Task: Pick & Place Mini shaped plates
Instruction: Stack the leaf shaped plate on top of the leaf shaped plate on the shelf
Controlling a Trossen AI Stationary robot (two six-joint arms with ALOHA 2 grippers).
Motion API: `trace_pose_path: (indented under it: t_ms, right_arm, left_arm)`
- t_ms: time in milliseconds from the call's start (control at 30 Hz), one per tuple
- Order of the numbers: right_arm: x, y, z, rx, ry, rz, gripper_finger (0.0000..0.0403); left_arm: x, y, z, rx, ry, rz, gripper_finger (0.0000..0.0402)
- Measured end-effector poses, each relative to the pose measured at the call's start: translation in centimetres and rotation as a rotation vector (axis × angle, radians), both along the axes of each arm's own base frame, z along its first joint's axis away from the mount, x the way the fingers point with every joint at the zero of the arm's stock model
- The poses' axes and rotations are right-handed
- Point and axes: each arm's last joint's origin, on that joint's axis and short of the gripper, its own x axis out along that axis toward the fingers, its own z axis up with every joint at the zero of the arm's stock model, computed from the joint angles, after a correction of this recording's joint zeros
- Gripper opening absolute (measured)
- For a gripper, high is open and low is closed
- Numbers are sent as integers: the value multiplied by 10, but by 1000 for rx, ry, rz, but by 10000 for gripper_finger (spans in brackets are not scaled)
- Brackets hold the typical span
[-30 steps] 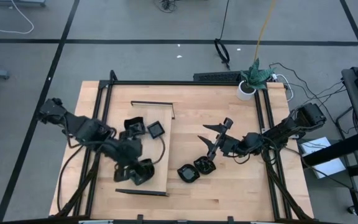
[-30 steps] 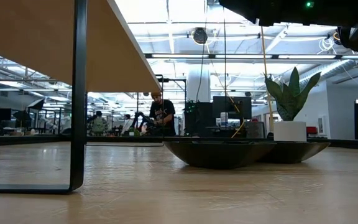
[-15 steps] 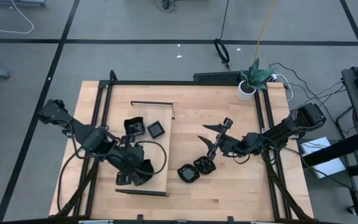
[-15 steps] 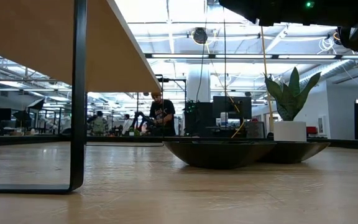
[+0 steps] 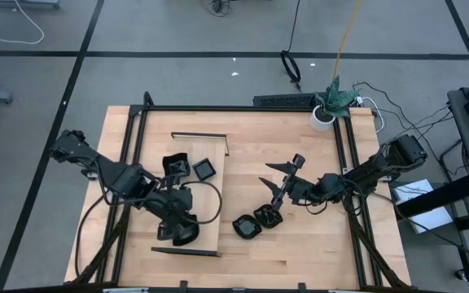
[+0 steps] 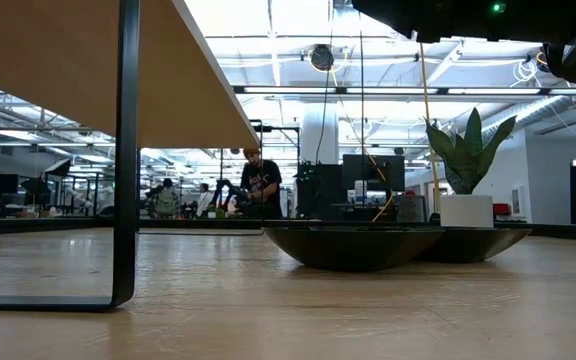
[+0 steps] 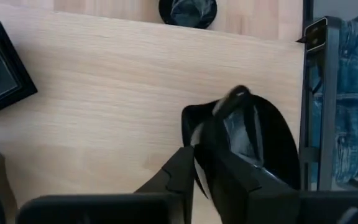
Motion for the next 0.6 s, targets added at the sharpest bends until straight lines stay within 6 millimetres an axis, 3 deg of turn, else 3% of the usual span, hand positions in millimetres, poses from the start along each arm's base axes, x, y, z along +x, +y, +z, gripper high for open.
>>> trace_pose_path:
  t_ms: [300, 600]
  right_arm:
    - [0, 0, 0, 0, 0, 0, 210]
    - [0, 0, -1, 16, 1, 7, 210]
  left_arm:
    - [0, 4, 1, -10, 11, 6, 111]
    - [-15, 15, 34, -42, -102, -29, 133]
